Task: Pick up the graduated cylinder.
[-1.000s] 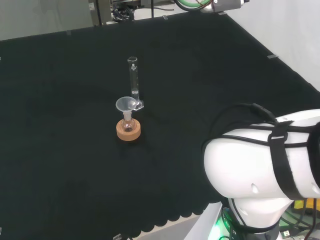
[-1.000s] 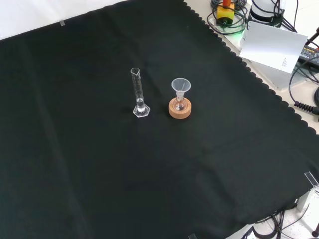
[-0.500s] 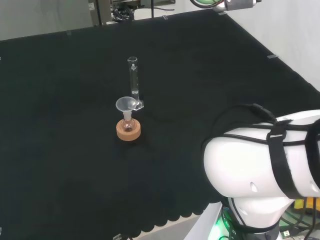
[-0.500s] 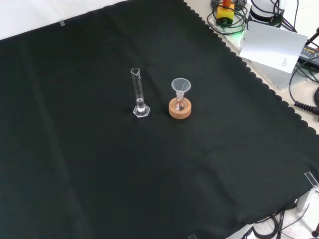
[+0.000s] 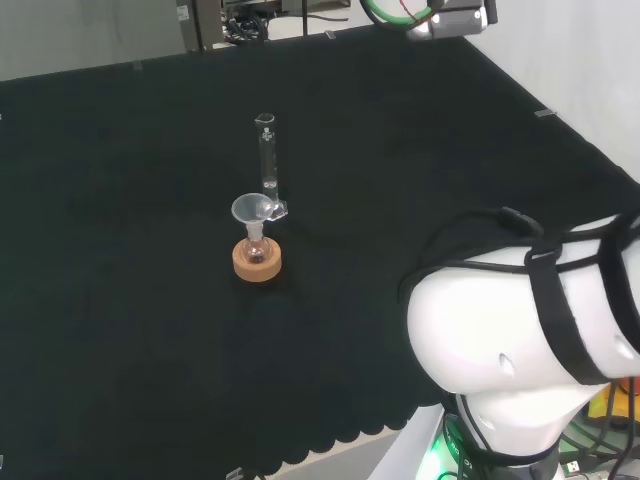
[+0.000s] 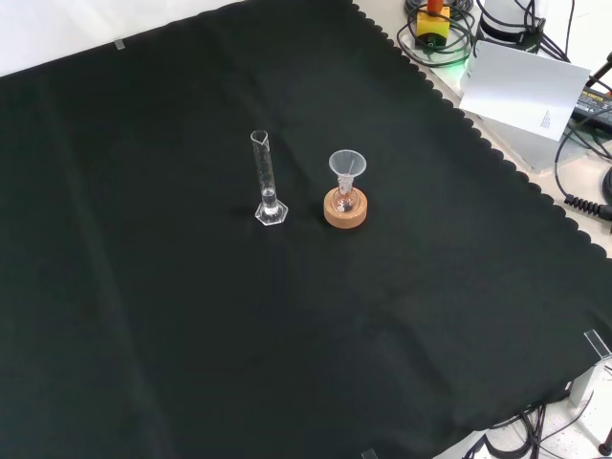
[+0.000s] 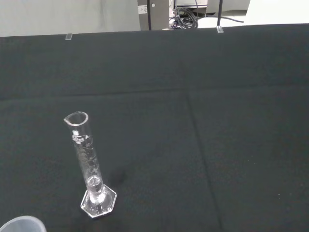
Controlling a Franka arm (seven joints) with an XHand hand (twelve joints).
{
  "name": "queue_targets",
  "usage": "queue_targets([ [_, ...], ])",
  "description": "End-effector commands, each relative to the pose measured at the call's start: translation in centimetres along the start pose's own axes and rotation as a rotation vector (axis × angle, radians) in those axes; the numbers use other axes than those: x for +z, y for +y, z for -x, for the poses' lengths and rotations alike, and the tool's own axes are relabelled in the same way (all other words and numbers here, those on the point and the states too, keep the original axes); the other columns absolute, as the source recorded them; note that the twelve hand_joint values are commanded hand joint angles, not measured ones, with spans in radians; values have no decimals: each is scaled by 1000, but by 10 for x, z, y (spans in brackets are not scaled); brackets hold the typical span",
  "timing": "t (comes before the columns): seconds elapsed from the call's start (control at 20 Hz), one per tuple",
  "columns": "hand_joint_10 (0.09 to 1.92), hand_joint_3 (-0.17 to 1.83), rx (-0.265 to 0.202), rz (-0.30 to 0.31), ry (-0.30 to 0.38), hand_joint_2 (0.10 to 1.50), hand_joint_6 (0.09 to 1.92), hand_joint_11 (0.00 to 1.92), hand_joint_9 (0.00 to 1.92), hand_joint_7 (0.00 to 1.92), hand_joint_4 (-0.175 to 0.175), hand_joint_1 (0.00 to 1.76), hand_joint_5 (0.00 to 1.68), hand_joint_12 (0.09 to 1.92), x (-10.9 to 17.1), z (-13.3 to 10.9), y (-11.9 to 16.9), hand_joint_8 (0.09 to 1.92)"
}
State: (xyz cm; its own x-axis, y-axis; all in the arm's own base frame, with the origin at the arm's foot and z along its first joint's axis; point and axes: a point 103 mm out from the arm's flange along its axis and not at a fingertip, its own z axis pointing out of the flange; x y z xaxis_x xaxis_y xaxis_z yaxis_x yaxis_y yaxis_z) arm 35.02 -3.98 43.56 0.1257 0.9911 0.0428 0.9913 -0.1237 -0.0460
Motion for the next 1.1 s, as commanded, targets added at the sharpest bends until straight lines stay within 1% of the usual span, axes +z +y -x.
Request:
queue_targets([
  [0.05, 645, 290, -12, -9, 64, 1238, 87, 95, 302, 107, -28, 92, 292, 1374, 42, 28, 28, 543],
  [0.2, 653, 268, -36, -11, 108, 1202, 87, 122, 347, 140, -31, 198, 299, 1377, 65, 50, 50, 562],
  [0.25, 656, 262, -47, -3, 129, 1188, 87, 132, 366, 153, -33, 237, 304, 1378, 75, 57, 60, 570],
  [0.35, 655, 253, -71, 8, 159, 1159, 87, 160, 411, 181, -37, 317, 324, 1374, 90, 65, 76, 590],
  [0.45, 649, 250, -88, 12, 178, 1137, 87, 182, 444, 202, -41, 372, 344, 1370, 105, 67, 91, 607],
  [0.65, 643, 247, -100, -19, 206, 1106, 87, 215, 473, 223, -46, 438, 372, 1370, 139, 64, 116, 625],
  [0.75, 638, 251, -115, -30, 222, 1088, 87, 242, 491, 228, -48, 471, 382, 1363, 154, 61, 123, 635],
  [0.9, 635, 256, -141, -45, 243, 1055, 87, 279, 521, 237, -50, 529, 393, 1356, 171, 54, 129, 647],
  [1.1, 608, 293, -188, -60, 247, 990, 87, 321, 593, 261, -54, 612, 407, 1339, 186, 41, 132, 665],
])
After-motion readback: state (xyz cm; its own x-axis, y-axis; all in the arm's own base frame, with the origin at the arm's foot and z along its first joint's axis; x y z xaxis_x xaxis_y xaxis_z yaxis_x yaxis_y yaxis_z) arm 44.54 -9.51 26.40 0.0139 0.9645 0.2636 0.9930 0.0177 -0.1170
